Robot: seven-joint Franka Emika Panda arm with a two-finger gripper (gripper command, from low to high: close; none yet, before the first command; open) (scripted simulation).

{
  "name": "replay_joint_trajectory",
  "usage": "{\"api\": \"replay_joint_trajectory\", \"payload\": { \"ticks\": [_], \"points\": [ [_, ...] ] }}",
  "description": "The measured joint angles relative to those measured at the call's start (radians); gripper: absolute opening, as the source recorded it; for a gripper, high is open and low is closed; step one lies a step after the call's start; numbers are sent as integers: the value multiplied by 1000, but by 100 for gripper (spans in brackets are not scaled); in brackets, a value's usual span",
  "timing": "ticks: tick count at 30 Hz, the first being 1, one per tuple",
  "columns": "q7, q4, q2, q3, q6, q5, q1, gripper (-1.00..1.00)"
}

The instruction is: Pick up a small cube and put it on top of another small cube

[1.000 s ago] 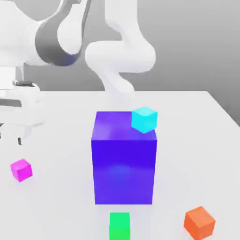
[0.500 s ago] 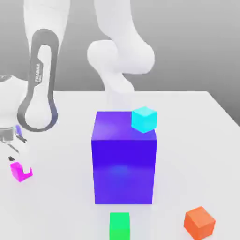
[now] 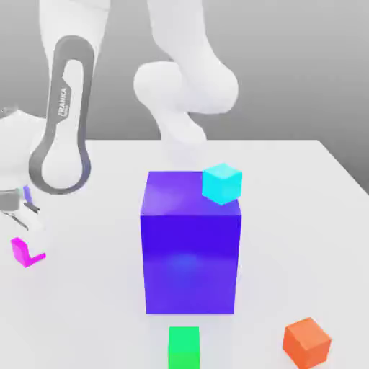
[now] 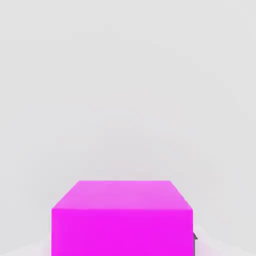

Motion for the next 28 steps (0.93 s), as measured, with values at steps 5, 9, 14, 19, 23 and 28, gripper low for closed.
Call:
{"api": "replay_joint_trajectory", "payload": {
  "ticks": [5, 9, 14, 19, 23, 28],
  "points": [
    [-32, 27, -45, 61, -60, -100, 88, -100],
    [-113, 67, -54, 156, -103, -148, 168, -100],
    [-220, 118, -62, 278, -156, -201, 273, -100],
    [-331, 170, -69, 396, -210, -249, 385, -100],
    [-375, 191, 13, 437, -148, -252, 414, -100],
    [-384, 196, 98, 446, -69, -243, 411, 100]
  ]
}}
